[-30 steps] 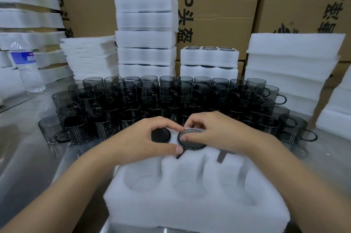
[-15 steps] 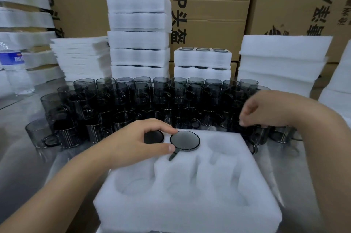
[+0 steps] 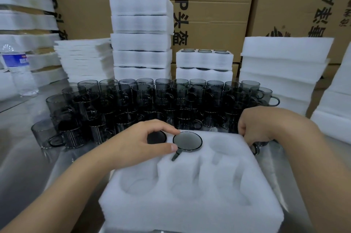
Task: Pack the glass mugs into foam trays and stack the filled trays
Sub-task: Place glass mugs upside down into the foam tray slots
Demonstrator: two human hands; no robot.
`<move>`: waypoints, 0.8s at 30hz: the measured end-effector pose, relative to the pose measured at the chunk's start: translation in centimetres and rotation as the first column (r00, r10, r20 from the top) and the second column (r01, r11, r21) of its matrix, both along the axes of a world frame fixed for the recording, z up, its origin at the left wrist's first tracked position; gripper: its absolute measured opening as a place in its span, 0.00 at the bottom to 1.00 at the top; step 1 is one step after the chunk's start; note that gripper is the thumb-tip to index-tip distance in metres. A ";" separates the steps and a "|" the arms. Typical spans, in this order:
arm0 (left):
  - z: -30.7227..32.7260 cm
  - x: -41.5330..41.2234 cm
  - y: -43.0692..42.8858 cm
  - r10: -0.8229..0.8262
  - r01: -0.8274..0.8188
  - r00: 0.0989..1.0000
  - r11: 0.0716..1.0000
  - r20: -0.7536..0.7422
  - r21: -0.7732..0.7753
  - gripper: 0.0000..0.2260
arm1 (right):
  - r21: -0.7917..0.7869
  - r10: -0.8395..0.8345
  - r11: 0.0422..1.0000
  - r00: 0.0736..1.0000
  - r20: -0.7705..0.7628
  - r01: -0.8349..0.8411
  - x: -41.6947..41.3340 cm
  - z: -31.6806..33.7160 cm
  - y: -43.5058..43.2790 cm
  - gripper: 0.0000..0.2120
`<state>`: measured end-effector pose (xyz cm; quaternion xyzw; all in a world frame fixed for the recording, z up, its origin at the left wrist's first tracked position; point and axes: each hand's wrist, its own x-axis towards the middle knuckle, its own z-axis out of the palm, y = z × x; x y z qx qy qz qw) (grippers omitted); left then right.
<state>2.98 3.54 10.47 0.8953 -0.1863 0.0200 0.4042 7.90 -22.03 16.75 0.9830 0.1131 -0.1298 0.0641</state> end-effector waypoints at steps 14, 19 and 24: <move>-0.3 0.4 0.1 0.005 -0.005 1.000 1.000 0.022 0.006 0.15 | 0.275 -0.110 0.960 0.836 0.537 -0.051 -0.5 0.8 0.7 0.06; -0.6 0.6 0.0 0.080 -0.076 0.997 0.979 0.011 -0.192 0.29 | 0.460 -0.080 0.772 0.650 0.755 -0.439 -1.2 -1.5 4.7 0.05; -0.3 1.4 -0.4 0.186 -0.183 0.982 0.868 -0.040 -0.461 0.27 | 0.358 0.181 0.687 0.627 0.758 -0.632 -1.9 -3.4 6.3 0.06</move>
